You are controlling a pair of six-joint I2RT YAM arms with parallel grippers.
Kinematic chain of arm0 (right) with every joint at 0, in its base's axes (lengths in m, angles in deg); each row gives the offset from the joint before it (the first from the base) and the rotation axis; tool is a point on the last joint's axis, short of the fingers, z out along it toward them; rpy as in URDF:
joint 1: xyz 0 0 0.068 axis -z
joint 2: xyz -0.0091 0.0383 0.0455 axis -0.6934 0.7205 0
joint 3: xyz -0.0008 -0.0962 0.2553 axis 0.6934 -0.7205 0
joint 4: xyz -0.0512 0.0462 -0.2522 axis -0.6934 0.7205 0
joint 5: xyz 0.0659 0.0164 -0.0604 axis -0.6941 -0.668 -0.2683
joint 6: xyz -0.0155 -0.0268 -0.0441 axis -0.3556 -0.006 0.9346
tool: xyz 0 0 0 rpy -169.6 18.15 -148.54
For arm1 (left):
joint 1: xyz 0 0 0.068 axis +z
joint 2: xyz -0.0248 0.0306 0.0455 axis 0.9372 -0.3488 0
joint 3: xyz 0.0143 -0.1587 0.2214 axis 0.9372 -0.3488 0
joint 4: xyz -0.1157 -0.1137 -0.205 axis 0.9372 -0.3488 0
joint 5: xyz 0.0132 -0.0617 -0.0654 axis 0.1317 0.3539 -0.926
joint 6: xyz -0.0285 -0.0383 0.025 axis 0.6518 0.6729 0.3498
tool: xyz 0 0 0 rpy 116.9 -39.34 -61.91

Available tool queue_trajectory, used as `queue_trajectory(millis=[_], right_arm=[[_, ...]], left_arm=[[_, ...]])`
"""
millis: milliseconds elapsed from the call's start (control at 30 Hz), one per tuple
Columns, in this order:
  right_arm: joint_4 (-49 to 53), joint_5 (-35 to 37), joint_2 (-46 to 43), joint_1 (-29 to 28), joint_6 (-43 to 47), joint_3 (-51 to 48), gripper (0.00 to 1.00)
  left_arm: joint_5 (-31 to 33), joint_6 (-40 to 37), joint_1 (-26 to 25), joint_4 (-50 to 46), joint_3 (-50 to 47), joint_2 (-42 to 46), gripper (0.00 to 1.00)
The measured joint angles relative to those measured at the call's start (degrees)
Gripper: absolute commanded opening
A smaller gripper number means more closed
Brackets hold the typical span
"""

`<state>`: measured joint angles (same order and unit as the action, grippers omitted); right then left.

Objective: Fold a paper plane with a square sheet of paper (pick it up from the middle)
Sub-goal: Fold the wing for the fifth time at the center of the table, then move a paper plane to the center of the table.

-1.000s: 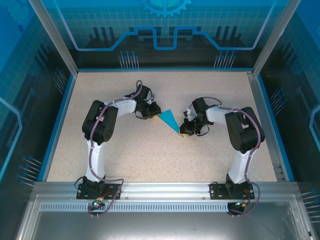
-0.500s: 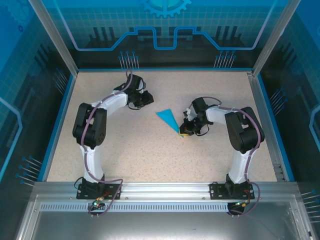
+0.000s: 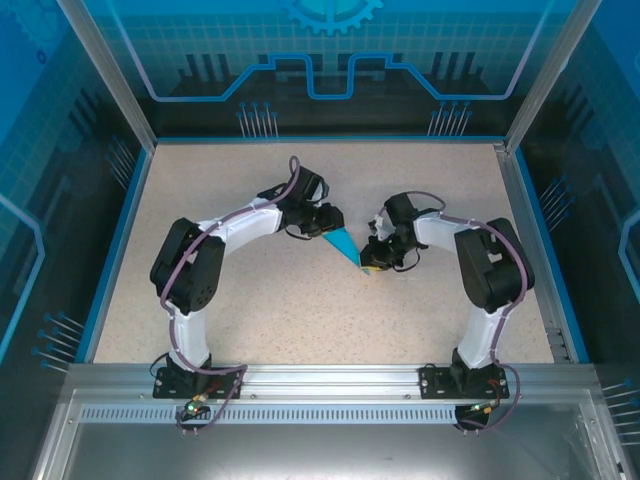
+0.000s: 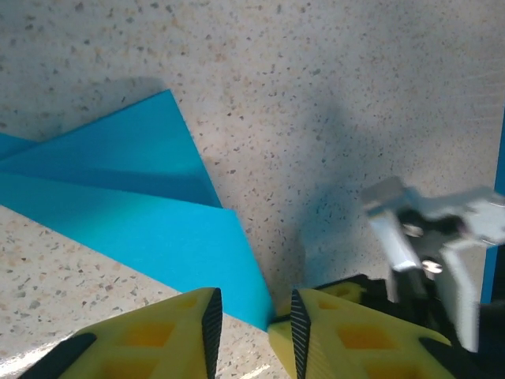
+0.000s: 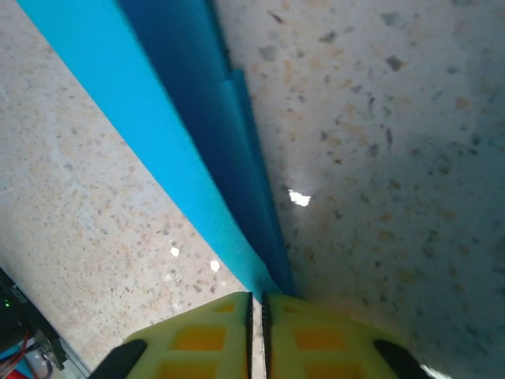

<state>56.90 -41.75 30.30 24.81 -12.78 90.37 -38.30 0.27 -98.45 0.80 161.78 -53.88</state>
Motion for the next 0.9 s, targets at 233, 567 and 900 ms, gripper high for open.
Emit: queue_trajectory(millis=[233,567,900], right_arm=[[-0.48,3.82,-12.59,0.02,-0.44,0.02,0.50],[-0.52,17.79,-17.25,1.42,-0.33,-1.11,0.73],[-0.33,26.14,-17.33,2.64,0.22,-3.54,0.79]], left_arm=[[3.06,4.92,-0.55,-4.28,0.59,-1.90,0.51],[10.78,10.40,-6.14,-13.73,6.36,-2.19,0.67],[13.27,13.64,-9.14,-21.24,17.35,-11.04,0.58]])
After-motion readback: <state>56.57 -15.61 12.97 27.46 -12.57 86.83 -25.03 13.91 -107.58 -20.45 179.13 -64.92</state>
